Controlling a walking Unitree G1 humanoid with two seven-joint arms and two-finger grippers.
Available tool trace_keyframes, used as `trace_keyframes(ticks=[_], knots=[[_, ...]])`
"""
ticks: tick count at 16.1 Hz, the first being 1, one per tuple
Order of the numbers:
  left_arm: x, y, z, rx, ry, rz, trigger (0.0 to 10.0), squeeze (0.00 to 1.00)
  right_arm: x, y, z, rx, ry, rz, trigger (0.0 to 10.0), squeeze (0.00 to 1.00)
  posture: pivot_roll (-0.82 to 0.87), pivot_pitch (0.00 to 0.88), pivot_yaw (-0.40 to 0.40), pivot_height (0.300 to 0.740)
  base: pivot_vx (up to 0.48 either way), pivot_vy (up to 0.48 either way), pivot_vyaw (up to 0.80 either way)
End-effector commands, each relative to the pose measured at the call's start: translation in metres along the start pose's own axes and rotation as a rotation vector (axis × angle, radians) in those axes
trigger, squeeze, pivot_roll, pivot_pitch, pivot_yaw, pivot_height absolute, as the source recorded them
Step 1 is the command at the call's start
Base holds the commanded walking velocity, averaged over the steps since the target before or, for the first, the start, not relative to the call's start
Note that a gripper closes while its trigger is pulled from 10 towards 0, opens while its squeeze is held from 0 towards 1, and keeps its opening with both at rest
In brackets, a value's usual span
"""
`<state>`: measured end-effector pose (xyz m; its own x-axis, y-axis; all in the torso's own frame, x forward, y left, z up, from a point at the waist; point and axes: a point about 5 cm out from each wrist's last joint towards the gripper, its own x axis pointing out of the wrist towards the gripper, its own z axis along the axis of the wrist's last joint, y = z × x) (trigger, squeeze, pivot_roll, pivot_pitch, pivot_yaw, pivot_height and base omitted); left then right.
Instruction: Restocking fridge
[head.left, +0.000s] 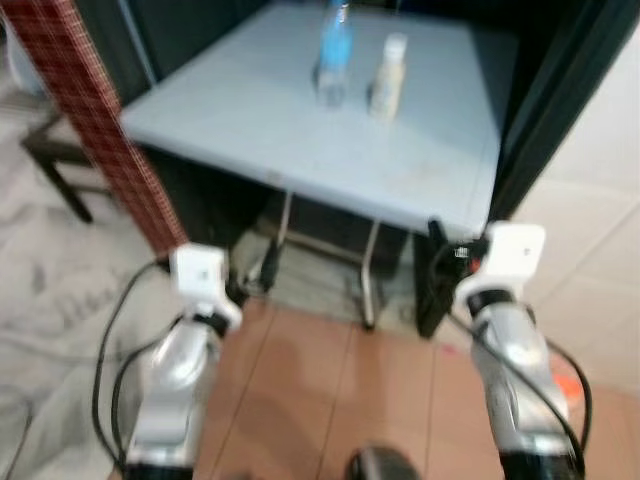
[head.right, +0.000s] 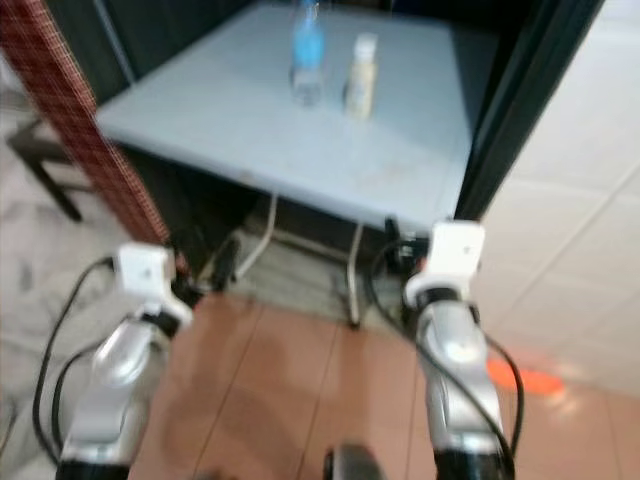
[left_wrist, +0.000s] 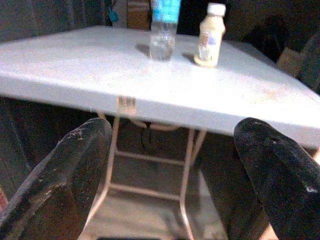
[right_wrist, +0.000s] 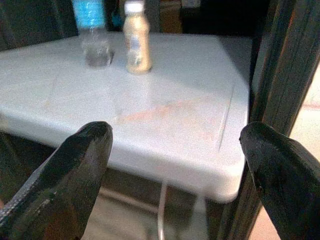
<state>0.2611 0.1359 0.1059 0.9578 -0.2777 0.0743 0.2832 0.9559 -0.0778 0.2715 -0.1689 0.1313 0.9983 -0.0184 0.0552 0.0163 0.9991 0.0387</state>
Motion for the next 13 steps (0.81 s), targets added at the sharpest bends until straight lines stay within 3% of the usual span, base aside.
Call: trace_keyframes(ticks=[1,3,6,13], knots=[[-0.0046,0.0143,0.0018,0.032,0.006,0.041,10.0,0.00,0.0011,0.0119,0.0049,0.013,-0.022,0.036,10.0,0.00,-0.04,0.089,0.029,0.740,0.431,0.000,0.00],[-0.0041,0.0151,0.0018,0.032,0.008,0.042,10.0,0.00,0.0010,0.0128,0.0036,0.014,-0.019,0.039,10.0,0.00,-0.04,0.087,0.032,0.740,0.431,0.000,0.00],[-0.0023,0.0149,0.0022,0.031,0.006,0.043,10.0,0.00,0.0031,0.0122,0.0038,0.012,-0.022,0.039,10.0,0.00,-0.04,0.084,0.031,0.740,0.351,0.315,0.00],[-0.0020,0.0165,0.0007,0.027,0.024,0.052,10.0,0.00,0.0034,0.0136,0.0008,0.007,-0.016,0.041,10.0,0.00,-0.04,0.084,0.029,0.740,0.000,0.467,0.00]])
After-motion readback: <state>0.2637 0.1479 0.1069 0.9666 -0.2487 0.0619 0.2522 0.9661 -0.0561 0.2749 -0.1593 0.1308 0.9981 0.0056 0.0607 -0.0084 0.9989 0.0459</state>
